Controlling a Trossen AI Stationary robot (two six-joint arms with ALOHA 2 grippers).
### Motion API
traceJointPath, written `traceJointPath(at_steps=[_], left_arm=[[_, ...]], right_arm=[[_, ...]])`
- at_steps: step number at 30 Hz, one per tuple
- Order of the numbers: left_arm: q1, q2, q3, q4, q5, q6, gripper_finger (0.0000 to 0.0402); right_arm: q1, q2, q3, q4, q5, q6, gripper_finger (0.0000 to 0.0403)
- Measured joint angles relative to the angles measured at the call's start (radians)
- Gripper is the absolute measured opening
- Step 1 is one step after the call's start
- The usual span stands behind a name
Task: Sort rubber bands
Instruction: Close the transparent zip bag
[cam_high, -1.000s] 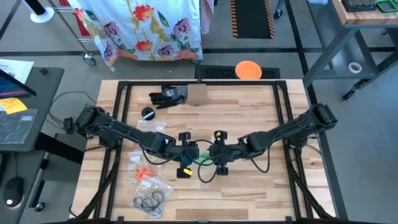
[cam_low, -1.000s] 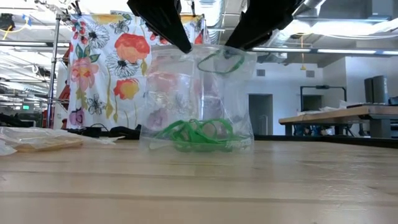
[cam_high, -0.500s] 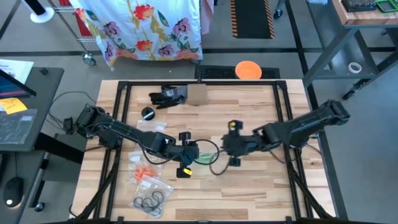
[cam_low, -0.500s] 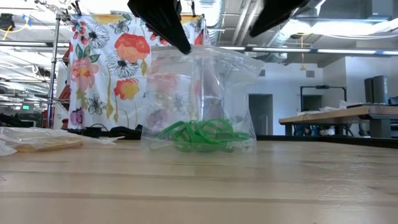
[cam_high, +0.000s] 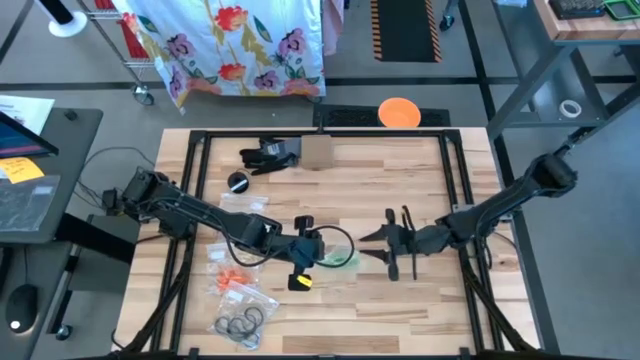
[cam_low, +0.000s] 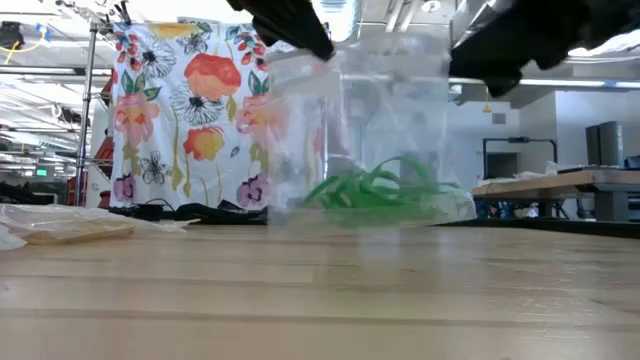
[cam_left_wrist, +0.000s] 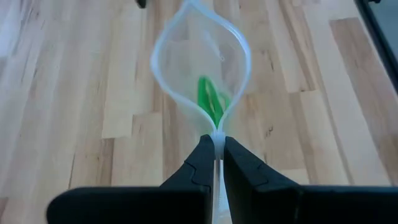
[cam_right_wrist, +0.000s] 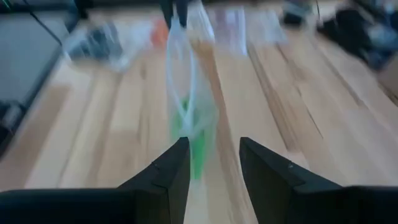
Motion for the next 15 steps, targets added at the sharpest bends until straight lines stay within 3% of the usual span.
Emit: traceJointPath(at_steps=[3,15], left_arm=[[0.005,0.0,0.0,0.001,0.005,0.0,0.0009],[0.009,0.0,0.0,-0.059,0.004,-0.035,0.0009]], right_arm=[[-0.01,0.039,0.012,0.109,-0.002,-0.057,0.0134],[0.027,0.081,0.235,-0.001,0.0,-0.227,0.0134]])
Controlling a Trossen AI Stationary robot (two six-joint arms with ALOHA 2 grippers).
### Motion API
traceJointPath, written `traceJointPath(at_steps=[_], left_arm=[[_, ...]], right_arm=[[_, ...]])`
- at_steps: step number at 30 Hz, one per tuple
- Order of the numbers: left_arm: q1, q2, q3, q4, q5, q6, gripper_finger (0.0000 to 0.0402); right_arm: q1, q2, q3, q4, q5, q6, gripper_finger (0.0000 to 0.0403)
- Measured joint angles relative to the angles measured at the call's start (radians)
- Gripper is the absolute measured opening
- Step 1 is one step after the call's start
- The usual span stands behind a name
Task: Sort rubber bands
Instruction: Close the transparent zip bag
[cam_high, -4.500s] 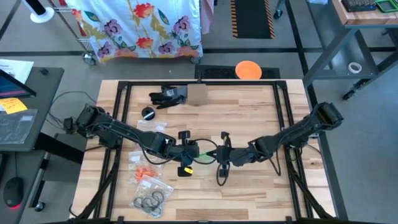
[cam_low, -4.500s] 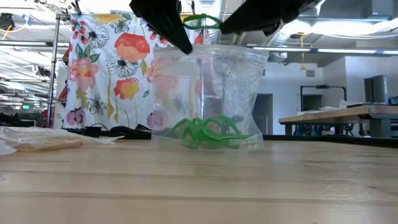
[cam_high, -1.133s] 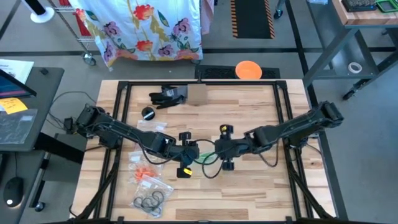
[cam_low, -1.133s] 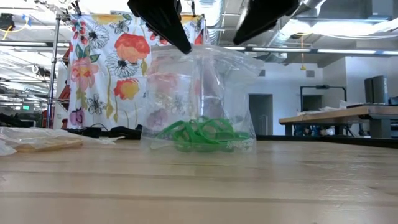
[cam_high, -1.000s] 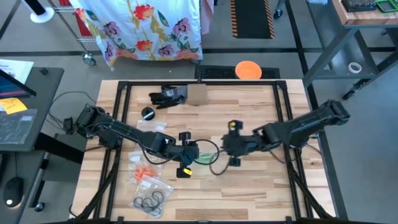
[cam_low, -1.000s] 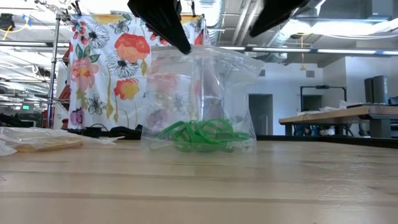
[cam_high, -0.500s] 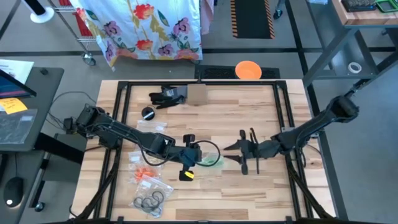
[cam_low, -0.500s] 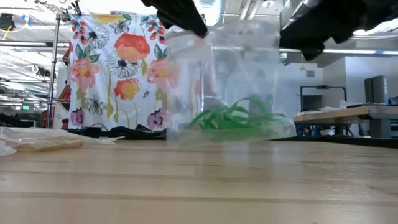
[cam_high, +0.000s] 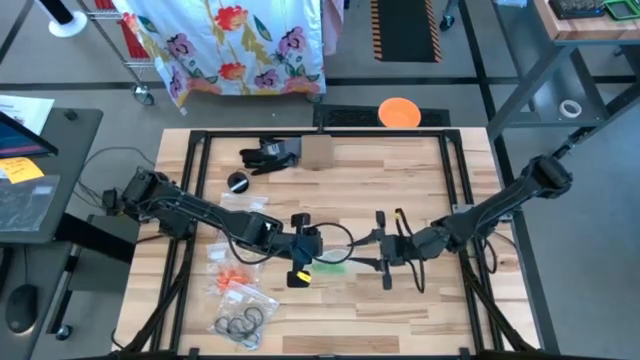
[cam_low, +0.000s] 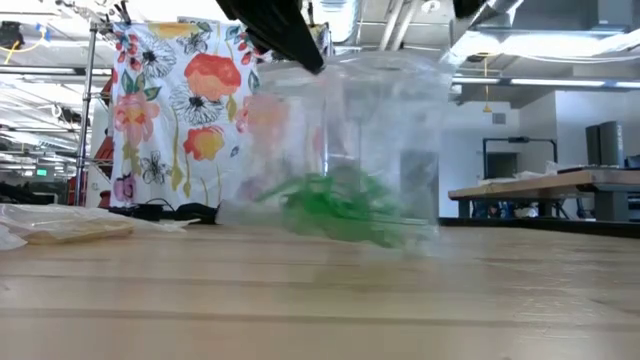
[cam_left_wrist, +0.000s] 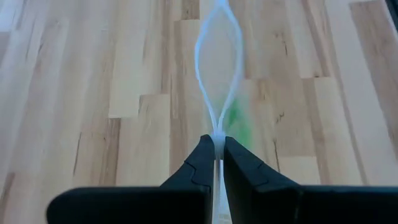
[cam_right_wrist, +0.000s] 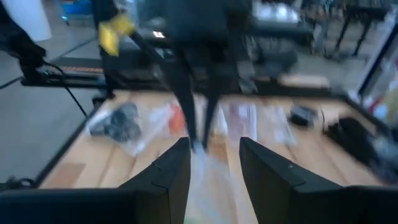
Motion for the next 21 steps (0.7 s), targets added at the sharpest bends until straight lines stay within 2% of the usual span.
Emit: traceJointPath(at_steps=[5,10,17,21], left_arm=[[-0.009,0.0,0.0,0.004,0.001,-0.003,0.0009],[-0.01,0.0,0.0,0.009,-0.001,-0.001,0.0009],[-0.011,0.0,0.0,0.008,0.0,-0.002,0.0009],[-0.011,0.0,0.0,0.008,0.0,-0.002,0.0009]], right_arm=[[-0.055,0.05,0.06,-0.093,0.001,0.003,0.0134],[-0.121,0.171,0.074,-0.1,-0.086,0.055,0.0134],[-0.124,0.281,0.171,-0.111,-0.119,0.051,0.0134],[-0.134,0.336,0.234,-0.169,-0.187,0.055,0.0134]])
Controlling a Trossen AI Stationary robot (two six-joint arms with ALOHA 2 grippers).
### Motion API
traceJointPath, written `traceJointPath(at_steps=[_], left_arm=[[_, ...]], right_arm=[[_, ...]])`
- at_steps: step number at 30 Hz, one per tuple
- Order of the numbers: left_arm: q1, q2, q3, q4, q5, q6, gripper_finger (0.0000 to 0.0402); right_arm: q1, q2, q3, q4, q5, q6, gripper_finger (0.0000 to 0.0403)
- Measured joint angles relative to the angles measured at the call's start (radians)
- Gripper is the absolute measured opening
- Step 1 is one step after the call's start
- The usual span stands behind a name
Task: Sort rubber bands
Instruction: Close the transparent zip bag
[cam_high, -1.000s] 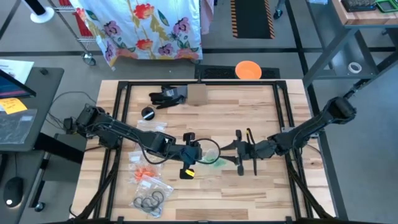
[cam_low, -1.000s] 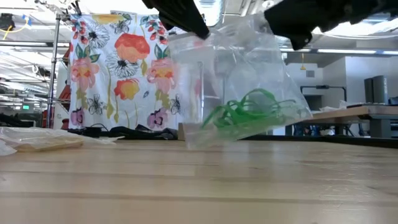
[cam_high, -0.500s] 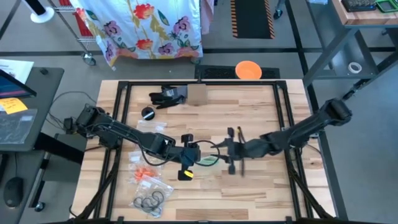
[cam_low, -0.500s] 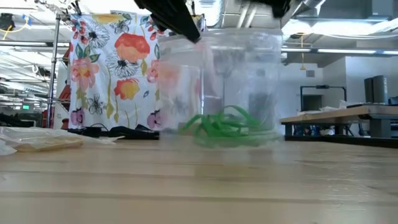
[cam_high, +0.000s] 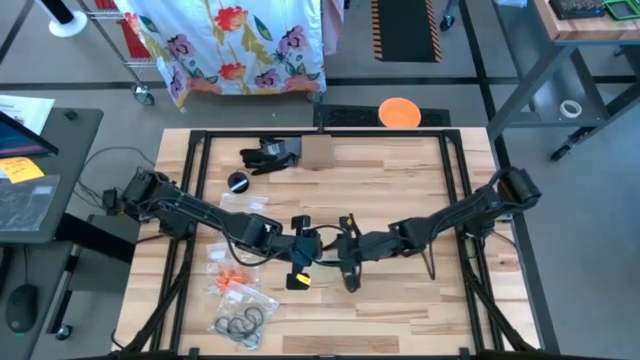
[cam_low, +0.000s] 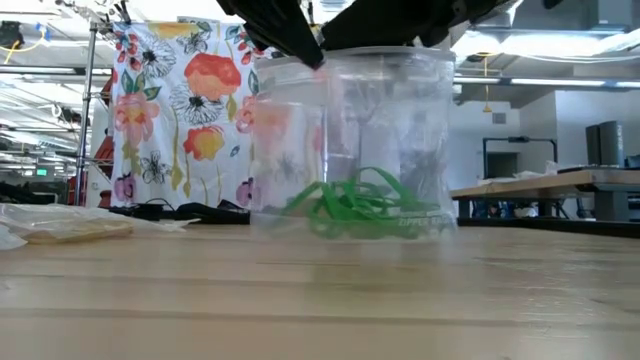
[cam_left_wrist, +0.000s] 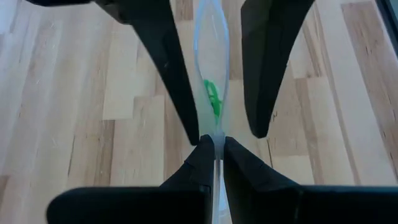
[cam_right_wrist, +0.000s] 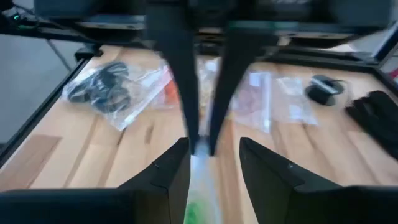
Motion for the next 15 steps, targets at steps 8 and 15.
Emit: traceJointPath(at_steps=[8,15], left_arm=[[0.0,0.0,0.0,-0.012,0.0,-0.008,0.0009],[0.0,0.0,0.0,-0.011,0.0,-0.011,0.0009]], right_arm=[[0.001,0.026,0.054,-0.157,0.005,0.039,0.0134],[-0.001,0.026,0.055,-0.192,0.055,0.045,0.0104]])
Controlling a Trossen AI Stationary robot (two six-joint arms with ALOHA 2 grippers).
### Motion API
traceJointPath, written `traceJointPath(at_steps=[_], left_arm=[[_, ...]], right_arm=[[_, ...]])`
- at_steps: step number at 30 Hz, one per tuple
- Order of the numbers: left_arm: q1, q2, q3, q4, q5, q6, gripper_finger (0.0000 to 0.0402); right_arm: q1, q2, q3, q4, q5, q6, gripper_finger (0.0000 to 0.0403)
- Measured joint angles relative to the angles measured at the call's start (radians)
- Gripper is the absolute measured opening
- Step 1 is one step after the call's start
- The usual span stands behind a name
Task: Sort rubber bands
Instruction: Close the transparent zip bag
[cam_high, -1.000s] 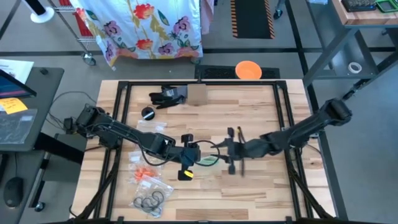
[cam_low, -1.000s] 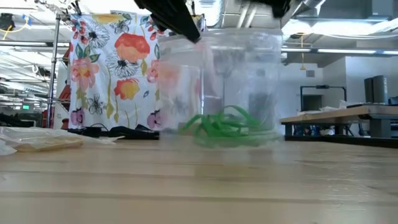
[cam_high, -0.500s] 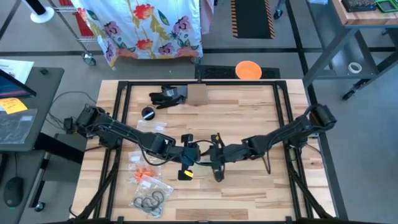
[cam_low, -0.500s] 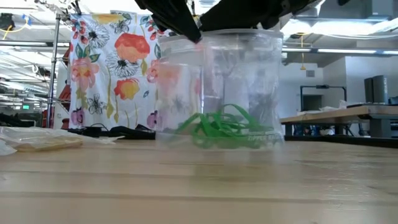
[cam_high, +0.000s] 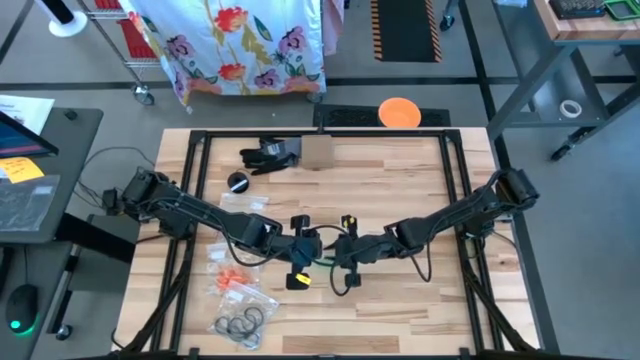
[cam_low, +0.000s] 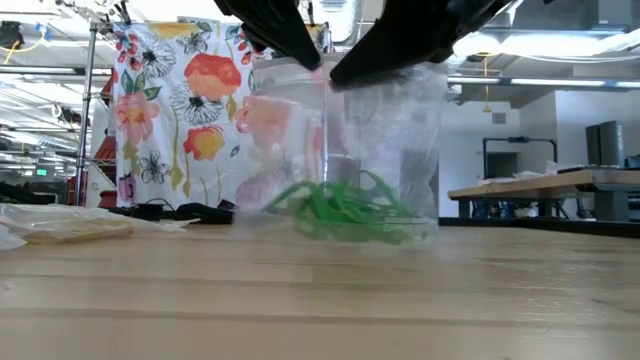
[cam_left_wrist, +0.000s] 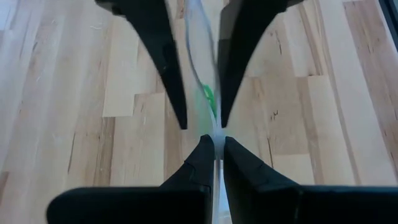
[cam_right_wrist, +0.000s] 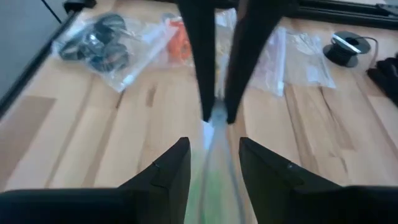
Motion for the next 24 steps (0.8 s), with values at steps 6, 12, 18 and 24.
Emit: traceJointPath(at_steps=[6,12,18,24], left_arm=[[0.0,0.0,0.0,0.001,-0.001,-0.008,0.0012],[-0.006,0.0,0.0,0.006,-0.022,0.029,0.0058],[-0.024,0.0,0.0,-0.002,-0.052,0.05,0.0137],[-0.025,0.0,-0.002,-0.065,-0.089,-0.016,0.0184]], right_arm=[[-0.002,0.0,0.0,-0.015,0.0,-0.032,0.0009],[-0.001,0.0,0.0,-0.023,-0.001,-0.034,0.0001],[0.01,-0.004,0.0,-0.046,-0.001,-0.027,0.0001],[0.021,-0.028,0.0,-0.045,-0.001,-0.027,0.0]])
